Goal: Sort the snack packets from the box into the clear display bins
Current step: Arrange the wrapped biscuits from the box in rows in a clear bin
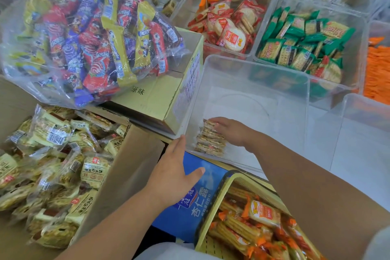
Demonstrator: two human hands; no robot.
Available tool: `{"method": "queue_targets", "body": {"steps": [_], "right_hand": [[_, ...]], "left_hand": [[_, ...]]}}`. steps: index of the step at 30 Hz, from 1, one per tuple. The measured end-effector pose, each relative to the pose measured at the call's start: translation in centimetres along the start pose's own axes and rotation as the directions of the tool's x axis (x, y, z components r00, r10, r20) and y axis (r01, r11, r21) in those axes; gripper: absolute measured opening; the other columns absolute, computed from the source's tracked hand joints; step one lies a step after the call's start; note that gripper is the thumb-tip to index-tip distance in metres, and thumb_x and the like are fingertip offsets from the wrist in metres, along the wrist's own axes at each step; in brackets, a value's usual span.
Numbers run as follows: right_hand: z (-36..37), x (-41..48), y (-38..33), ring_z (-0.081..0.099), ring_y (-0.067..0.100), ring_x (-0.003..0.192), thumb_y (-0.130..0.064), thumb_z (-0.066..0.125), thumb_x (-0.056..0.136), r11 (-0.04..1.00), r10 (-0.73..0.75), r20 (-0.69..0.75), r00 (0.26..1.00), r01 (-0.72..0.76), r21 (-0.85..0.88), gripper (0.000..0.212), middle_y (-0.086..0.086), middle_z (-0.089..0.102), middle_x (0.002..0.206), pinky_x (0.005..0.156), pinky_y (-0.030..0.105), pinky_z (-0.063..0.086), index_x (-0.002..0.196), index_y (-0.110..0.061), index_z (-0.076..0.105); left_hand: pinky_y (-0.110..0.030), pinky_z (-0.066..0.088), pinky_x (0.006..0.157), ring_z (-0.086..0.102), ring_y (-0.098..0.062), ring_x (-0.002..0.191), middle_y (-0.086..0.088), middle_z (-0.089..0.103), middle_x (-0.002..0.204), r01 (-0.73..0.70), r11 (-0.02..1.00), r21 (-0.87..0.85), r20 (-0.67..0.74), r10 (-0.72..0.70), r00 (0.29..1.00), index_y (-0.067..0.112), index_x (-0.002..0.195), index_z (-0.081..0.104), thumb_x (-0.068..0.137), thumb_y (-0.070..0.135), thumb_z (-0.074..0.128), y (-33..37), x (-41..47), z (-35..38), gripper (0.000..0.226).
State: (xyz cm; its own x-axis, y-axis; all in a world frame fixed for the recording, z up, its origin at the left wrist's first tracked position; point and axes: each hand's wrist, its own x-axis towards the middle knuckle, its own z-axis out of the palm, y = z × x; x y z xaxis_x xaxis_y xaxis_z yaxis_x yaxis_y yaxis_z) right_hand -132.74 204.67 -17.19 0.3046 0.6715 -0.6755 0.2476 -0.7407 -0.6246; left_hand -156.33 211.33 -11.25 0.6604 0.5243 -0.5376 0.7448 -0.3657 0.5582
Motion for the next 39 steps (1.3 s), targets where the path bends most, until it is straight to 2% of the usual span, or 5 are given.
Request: {"method": "queue_targets", "body": {"steps": [9,16,24,31,39], "right_hand": [[0.5,0.1,-0.9,0.056,0.026,0.115,-0.039,0.059,0.099,1.000,0.013,0.066,0.998,-0.014,0.013,0.057,-0.001,0.041,0.145,0.080,0.040,0.063,0.152,-0.041,0.037],[0.8,0.5,-0.6,0.036,0.027,0.144,-0.039,0.052,0.104,0.977,-0.075,0.081,0.994,0.090,-0.194,0.061,0.005,0.032,0.162,0.111,0.033,0.031,0.159,-0.033,0.025],[1.6,-0.8,-2.5,0.002,0.038,0.155,-0.075,0.022,0.095,0.773,0.110,-0.074,0.991,-0.133,-0.620,0.069,-0.005,0.000,0.170,0.116,0.071,0.005,0.155,-0.053,-0.004],[4.9,-4.7,-7.3,0.010,0.033,0.153,-0.071,0.038,0.091,0.729,-0.131,-0.328,0.936,-0.133,-0.671,0.067,0.001,0.023,0.164,0.116,0.065,0.017,0.150,-0.039,0.036],[17.2,-12.2,-18.1,0.025,0.029,0.148,-0.064,0.043,0.094,0.625,-0.669,-0.161,0.725,0.432,-0.650,0.055,0.002,0.042,0.154,0.121,0.050,0.023,0.136,-0.031,0.057]], "left_hand": [[-0.031,0.018,0.125,0.002,-0.005,0.157,0.020,-0.010,0.170,-0.066,0.982,0.177,0.046,0.058,0.997,0.027,0.163,-0.012,0.093,0.063,0.060,-0.4,0.2,-0.6,0.106],[-0.032,0.023,0.123,0.007,-0.011,0.158,0.014,-0.012,0.171,-0.092,0.958,0.272,0.069,0.076,0.995,0.022,0.163,-0.013,0.091,0.068,0.059,-0.3,0.5,-0.6,0.112],[-0.035,0.024,0.124,0.009,-0.014,0.158,0.015,-0.012,0.171,-0.139,0.972,0.188,0.104,0.121,0.987,0.035,0.162,-0.014,0.094,0.061,0.060,0.3,-1.7,-2.1,0.103],[-0.018,0.046,0.090,0.057,-0.003,0.105,0.016,0.060,0.117,-0.324,0.946,-0.016,-0.306,0.304,0.902,0.027,0.119,0.066,0.090,0.047,0.068,-1.5,-11.1,-7.1,0.036],[-0.031,0.050,0.083,0.060,-0.010,0.102,0.009,0.060,0.113,0.132,0.989,-0.074,-0.501,-0.151,0.852,0.031,0.121,0.060,0.087,0.047,0.076,-15.4,-14.6,-13.4,0.042]]}}
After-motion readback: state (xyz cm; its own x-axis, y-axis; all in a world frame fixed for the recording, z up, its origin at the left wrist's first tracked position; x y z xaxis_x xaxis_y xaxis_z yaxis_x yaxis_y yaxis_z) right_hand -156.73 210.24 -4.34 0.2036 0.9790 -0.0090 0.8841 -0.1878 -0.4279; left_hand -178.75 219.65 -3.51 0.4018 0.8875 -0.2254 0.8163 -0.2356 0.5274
